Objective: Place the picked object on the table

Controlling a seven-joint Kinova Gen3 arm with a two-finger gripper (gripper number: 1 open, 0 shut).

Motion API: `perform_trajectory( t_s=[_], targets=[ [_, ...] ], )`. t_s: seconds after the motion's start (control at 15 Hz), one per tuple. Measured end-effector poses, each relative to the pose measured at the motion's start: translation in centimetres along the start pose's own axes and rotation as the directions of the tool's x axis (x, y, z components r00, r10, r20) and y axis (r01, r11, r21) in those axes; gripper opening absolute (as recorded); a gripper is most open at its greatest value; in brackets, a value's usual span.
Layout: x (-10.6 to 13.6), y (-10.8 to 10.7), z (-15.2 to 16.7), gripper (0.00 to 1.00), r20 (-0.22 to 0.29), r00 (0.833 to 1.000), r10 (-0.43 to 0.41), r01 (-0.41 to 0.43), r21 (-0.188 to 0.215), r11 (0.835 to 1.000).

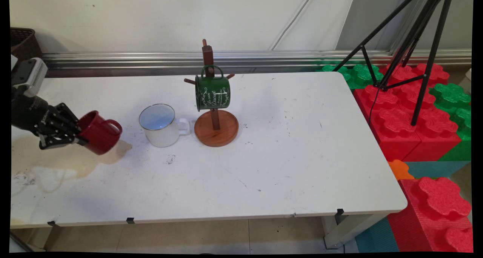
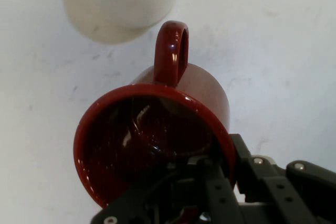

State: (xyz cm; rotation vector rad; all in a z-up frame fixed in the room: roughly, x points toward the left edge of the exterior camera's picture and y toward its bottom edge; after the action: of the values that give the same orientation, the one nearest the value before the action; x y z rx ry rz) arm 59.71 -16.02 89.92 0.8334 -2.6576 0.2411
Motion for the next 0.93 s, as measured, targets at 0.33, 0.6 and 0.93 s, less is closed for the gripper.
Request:
perform_trajectory(
  t_s=[0.33,0.6,0.93],
  targets=[
    [-1.3,-1.1,0.5,0.0,0.052,0.998,0.024,-0.026,0.026,0.999],
    [-2.2,-0.7,1.6,0.0,0.081,0.996,0.045,-0.045,0.009,0.999],
    [-2.9,-0.2,2.8,0.0,0.102,0.993,0.058,-0.058,-0.002,0.998]
  ],
)
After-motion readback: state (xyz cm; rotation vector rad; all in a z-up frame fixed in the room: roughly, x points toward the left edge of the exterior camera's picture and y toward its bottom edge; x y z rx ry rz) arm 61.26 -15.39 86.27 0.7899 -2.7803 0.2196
